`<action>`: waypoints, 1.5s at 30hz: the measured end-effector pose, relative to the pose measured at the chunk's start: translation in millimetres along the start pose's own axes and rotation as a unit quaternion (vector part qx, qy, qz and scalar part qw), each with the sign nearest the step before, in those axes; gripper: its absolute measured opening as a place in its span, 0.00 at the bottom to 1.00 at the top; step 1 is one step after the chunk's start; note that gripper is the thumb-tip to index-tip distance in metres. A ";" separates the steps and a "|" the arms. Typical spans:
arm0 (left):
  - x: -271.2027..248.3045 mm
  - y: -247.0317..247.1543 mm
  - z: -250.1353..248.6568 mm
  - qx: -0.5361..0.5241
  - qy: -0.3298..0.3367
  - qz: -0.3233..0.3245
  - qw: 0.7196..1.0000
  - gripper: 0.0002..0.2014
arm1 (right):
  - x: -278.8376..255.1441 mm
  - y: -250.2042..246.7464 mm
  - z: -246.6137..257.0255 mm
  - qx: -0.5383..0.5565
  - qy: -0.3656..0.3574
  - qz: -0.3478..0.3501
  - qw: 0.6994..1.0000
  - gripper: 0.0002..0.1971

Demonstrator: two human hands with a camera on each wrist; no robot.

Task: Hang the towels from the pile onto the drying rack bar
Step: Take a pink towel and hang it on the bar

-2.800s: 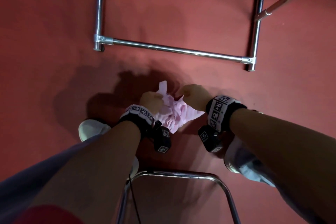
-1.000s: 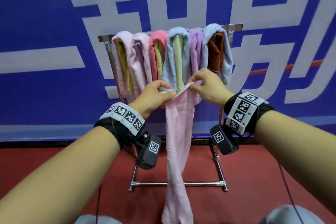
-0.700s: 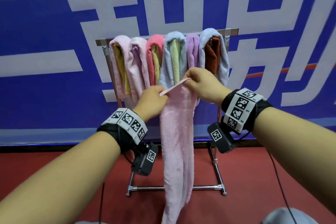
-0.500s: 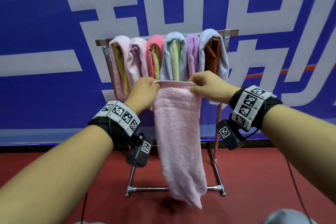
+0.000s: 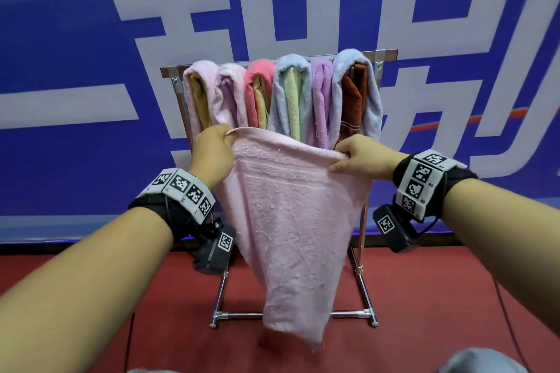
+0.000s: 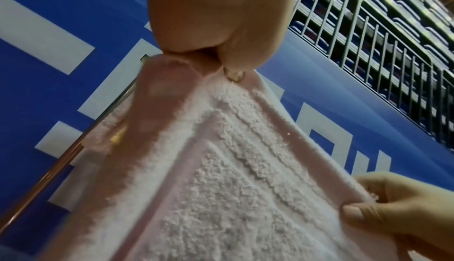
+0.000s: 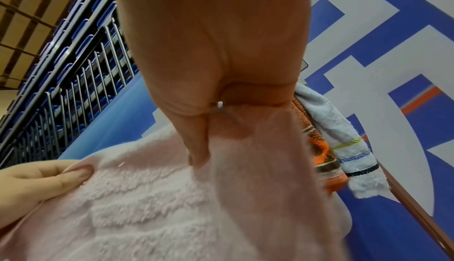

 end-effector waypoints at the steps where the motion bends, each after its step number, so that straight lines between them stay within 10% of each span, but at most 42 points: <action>1: -0.6 -1.0 1.8 0.005 -0.007 0.002 1.000 0.11 | -0.4 0.5 -0.9 0.002 0.006 0.003 1.000 0.13; 8: -1.6 3.0 14.7 0.056 -0.003 0.061 0.997 0.10 | -3.1 -25.0 -12.9 0.067 0.042 -0.118 0.990 0.12; 27: -25.4 18.0 3.3 -0.013 0.030 0.199 0.979 0.04 | -13.4 -23.5 -41.1 0.399 0.154 -0.075 0.901 0.09; 45: -38.9 -7.6 41.3 -0.011 -0.084 0.076 0.994 0.10 | -10.6 -26.3 -56.1 0.316 0.148 -0.134 0.927 0.12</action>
Point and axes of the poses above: each hand's wrist, its own x-axis towards the middle knuckle, its own y-axis out of the palm, z = x × y, the point moved 9 cm from there along x, towards the middle knuckle, and after that the axes turned 12 degrees about y, right-handed, at the moved point
